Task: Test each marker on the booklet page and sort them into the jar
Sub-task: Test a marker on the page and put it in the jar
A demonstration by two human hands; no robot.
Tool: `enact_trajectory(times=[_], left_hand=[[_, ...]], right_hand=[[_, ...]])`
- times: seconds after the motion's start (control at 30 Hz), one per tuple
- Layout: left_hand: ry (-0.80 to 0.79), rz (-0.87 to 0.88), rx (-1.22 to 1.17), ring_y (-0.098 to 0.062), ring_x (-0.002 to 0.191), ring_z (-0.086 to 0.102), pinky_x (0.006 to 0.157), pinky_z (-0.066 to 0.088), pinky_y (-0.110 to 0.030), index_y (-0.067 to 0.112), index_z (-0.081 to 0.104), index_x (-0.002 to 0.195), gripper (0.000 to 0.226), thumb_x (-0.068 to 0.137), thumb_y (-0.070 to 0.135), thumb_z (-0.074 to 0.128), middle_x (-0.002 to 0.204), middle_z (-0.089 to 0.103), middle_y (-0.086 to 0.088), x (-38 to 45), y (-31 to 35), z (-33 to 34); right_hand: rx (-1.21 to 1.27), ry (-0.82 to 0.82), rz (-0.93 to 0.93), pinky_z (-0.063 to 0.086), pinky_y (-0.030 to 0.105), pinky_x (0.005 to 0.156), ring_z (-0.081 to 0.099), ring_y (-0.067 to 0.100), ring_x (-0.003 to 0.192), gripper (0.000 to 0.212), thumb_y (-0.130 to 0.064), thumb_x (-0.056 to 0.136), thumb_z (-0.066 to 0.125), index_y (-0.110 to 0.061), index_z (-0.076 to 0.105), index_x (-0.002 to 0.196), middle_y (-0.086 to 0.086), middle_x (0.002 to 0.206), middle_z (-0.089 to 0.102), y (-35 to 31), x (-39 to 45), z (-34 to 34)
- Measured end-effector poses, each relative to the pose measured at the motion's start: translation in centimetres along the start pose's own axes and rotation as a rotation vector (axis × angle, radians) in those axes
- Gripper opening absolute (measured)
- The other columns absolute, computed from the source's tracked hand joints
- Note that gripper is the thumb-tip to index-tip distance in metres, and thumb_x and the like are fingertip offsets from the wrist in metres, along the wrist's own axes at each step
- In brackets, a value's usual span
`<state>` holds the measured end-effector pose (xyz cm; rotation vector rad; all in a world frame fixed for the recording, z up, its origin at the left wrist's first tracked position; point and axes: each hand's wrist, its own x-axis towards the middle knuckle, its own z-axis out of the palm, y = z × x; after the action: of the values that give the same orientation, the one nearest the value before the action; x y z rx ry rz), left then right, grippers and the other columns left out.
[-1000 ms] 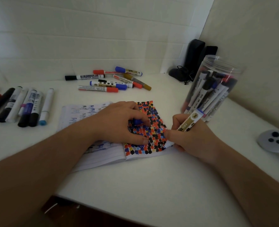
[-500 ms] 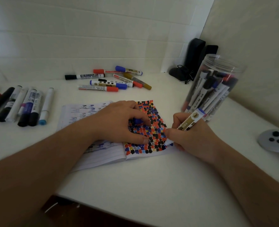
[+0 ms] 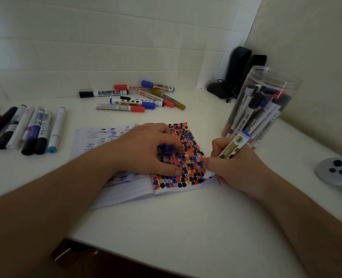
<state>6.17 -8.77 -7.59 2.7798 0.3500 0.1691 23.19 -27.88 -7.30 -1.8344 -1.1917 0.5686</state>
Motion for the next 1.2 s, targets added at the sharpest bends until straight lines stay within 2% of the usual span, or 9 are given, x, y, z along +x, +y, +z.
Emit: enact_trajectory(times=[0.1,0.27,0.4,0.5,0.6,0.67,0.83,1.07,1.2], left_hand=[[0.001,0.000,-0.003,-0.005,0.110,0.045,0.099,0.044,-0.037,0.056,0.059,0.125,0.063,0.069,0.084,0.064,0.118,0.047,0.021,0.0,0.0,0.0],[-0.003,-0.010,-0.007,-0.005,0.112,0.046,0.099,0.044,-0.035,0.054,0.060,0.126,0.058,0.074,0.081,0.062,0.119,0.048,0.021,-0.1,0.1,-0.1],[0.142,-0.011,-0.181,0.001,0.109,0.058,0.100,0.051,-0.039,0.052,0.065,0.126,0.029,0.098,0.046,0.061,0.116,0.062,0.027,-0.4,0.0,0.2],[0.220,-0.067,-0.282,0.001,0.109,0.062,0.100,0.053,-0.034,0.060,0.057,0.130,0.040,0.101,0.033,0.060,0.119,0.065,0.027,-0.6,0.0,0.2],[0.208,-0.116,-0.290,0.003,0.109,0.057,0.099,0.043,-0.022,0.059,0.041,0.145,0.059,0.098,0.031,0.066,0.119,0.062,0.025,-0.7,0.2,-0.1],[0.206,-0.115,-0.269,0.009,0.104,0.055,0.096,0.039,-0.017,0.051,0.047,0.145,0.056,0.096,0.032,0.069,0.121,0.064,0.022,-0.6,0.2,-0.1],[0.240,-0.091,-0.266,0.018,0.098,0.052,0.086,0.036,-0.008,0.042,0.064,0.132,0.039,0.095,0.030,0.070,0.106,0.059,0.030,-0.4,0.1,0.1],[0.223,-0.083,-0.270,-0.001,0.117,0.059,0.106,0.045,-0.031,0.047,0.063,0.131,0.043,0.093,0.032,0.073,0.128,0.068,0.017,-0.6,0.3,0.1],[0.225,-0.082,-0.326,0.002,0.100,0.063,0.095,0.050,-0.028,0.060,0.061,0.122,0.043,0.092,0.033,0.073,0.110,0.073,0.017,-0.6,0.0,0.1]], right_hand=[[0.003,-0.026,0.005,0.048,0.032,0.054,0.051,0.022,0.051,0.043,-0.006,0.086,0.072,-0.016,0.041,0.057,0.013,0.056,0.049,0.0,-0.1,-0.2],[0.071,-0.034,-0.001,0.042,0.028,0.047,0.046,0.020,0.048,0.043,-0.003,0.087,0.072,-0.015,0.041,0.059,0.011,0.056,0.049,-0.3,-0.1,-0.1],[0.519,-0.007,0.001,0.027,0.019,0.037,0.030,0.016,0.039,0.029,-0.012,0.087,0.074,-0.010,0.051,0.069,0.006,0.051,0.046,-0.2,0.1,-0.6],[0.659,-0.022,-0.040,0.028,0.019,0.039,0.033,0.014,0.044,0.012,-0.019,0.081,0.075,-0.013,0.064,0.084,0.003,0.056,0.047,-0.3,0.1,-1.1],[0.711,-0.089,-0.005,0.038,0.021,0.045,0.046,0.017,0.054,0.014,-0.022,0.086,0.076,-0.015,0.076,0.098,0.009,0.070,0.058,-0.1,0.1,-1.2],[0.775,-0.140,0.042,0.041,0.022,0.049,0.050,0.017,0.059,0.026,-0.028,0.090,0.064,-0.012,0.077,0.104,0.010,0.077,0.062,0.0,0.1,-1.2],[0.779,-0.130,0.080,0.042,0.024,0.051,0.049,0.018,0.064,0.038,-0.032,0.087,0.053,-0.010,0.078,0.106,0.011,0.078,0.064,0.2,0.3,-1.2],[0.648,-0.080,0.072,0.043,0.027,0.050,0.053,0.022,0.059,0.020,-0.015,0.104,0.047,-0.014,0.066,0.102,0.016,0.081,0.067,-0.2,0.4,-0.7],[0.586,-0.031,0.047,0.044,0.026,0.046,0.055,0.023,0.056,0.009,-0.019,0.097,0.061,-0.012,0.065,0.101,0.020,0.085,0.071,-0.1,0.6,-0.5]])
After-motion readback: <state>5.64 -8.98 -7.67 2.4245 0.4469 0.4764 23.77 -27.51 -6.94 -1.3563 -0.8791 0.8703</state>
